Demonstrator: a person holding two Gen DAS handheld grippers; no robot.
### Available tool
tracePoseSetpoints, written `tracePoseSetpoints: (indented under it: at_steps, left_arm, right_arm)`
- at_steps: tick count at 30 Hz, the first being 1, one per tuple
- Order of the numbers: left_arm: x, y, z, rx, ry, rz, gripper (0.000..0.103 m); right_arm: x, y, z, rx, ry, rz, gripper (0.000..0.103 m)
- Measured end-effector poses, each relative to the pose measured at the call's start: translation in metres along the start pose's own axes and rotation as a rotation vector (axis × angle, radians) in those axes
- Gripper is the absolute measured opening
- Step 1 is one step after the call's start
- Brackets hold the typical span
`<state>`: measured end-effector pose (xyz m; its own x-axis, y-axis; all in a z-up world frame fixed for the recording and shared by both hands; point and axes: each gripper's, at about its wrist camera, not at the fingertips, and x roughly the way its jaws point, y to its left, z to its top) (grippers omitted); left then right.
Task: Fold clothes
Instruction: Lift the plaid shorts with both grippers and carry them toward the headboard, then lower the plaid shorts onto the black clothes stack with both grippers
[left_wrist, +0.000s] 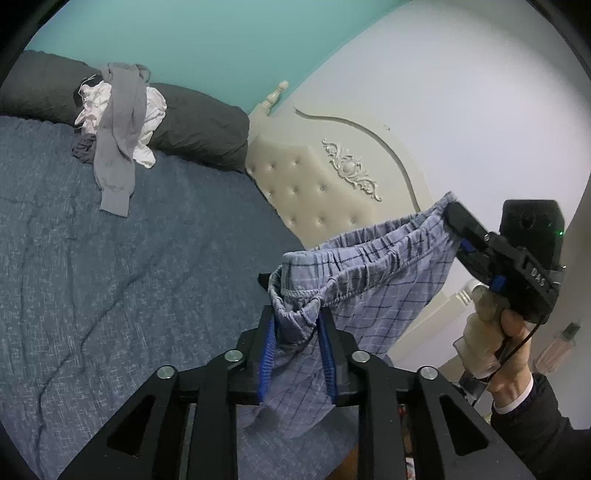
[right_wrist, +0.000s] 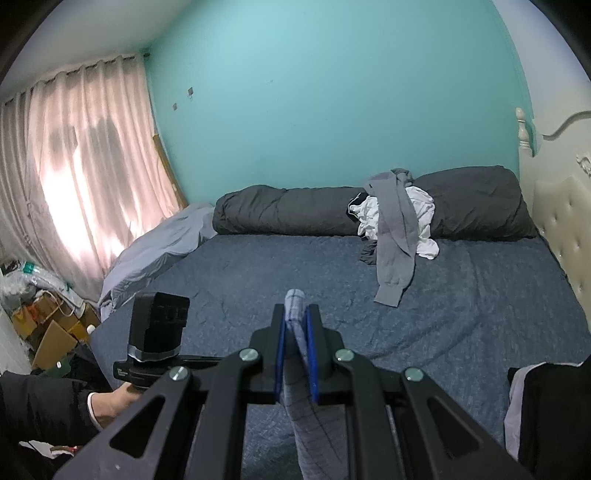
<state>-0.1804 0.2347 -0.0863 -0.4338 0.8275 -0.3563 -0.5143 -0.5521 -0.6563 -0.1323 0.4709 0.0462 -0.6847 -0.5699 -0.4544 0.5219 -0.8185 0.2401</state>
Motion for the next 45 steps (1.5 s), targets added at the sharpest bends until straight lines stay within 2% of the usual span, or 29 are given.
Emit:
tracePoseSetpoints:
  at_steps: [4, 10, 15, 18, 19, 20, 21, 22, 25, 31, 34, 39, 45]
  left_arm:
    - [0.002, 0.005, -0.006, -0.026, 0.004, -0.004, 0.045]
    - [0.003, 0.011, -0.009, -0.057, -0.005, -0.024, 0.056]
    - [0.004, 0.013, -0.012, -0.061, -0.015, -0.059, 0.057]
    - [0.001, 0.013, -0.012, -0.052, -0.033, -0.082, 0.056]
    - [-0.001, 0.012, -0.012, -0.046, -0.039, -0.09, 0.052]
    - [-0.003, 0.01, -0.011, -0.04, -0.044, -0.098, 0.047]
    - [-0.005, 0.009, -0.01, -0.034, -0.049, -0.106, 0.032]
    - [-0.006, 0.009, -0.009, -0.031, -0.051, -0.106, 0.021]
    - [-0.01, 0.01, -0.007, -0.034, -0.056, -0.103, 0.014]
    - [-0.023, 0.009, -0.002, -0.041, -0.084, -0.114, 0.013]
    - [-0.027, 0.001, 0.004, -0.022, -0.058, -0.108, 0.013]
    - [-0.029, -0.027, 0.02, 0.069, 0.009, -0.04, 0.013]
    - [-0.019, -0.069, 0.049, 0.146, 0.064, 0.011, 0.013]
  right_arm:
    - [0.002, 0.005, 0.003, -0.014, 0.002, 0.008, 0.01]
    - [0.002, 0.007, 0.003, -0.021, 0.009, 0.012, 0.01]
    - [0.001, 0.007, 0.002, -0.011, -0.002, 0.018, 0.01]
    - [0.002, 0.008, 0.001, -0.017, 0.006, 0.022, 0.01]
    - [0.003, 0.008, 0.0, -0.019, 0.01, 0.023, 0.01]
    - [0.004, 0.009, 0.0, -0.02, 0.013, 0.024, 0.01]
    - [0.005, 0.008, -0.001, -0.021, 0.017, 0.024, 0.01]
    - [0.006, 0.007, -0.002, -0.019, 0.02, 0.023, 0.01]
    - [0.008, 0.004, -0.006, -0.005, 0.022, 0.024, 0.01]
    - [0.012, -0.002, -0.012, 0.004, 0.045, 0.007, 0.01]
    - [0.012, -0.016, -0.017, 0.04, 0.046, -0.016, 0.01]
    - [0.008, -0.034, -0.023, 0.092, 0.011, -0.049, 0.01]
    - [-0.014, -0.05, -0.016, 0.113, -0.05, -0.045, 0.01]
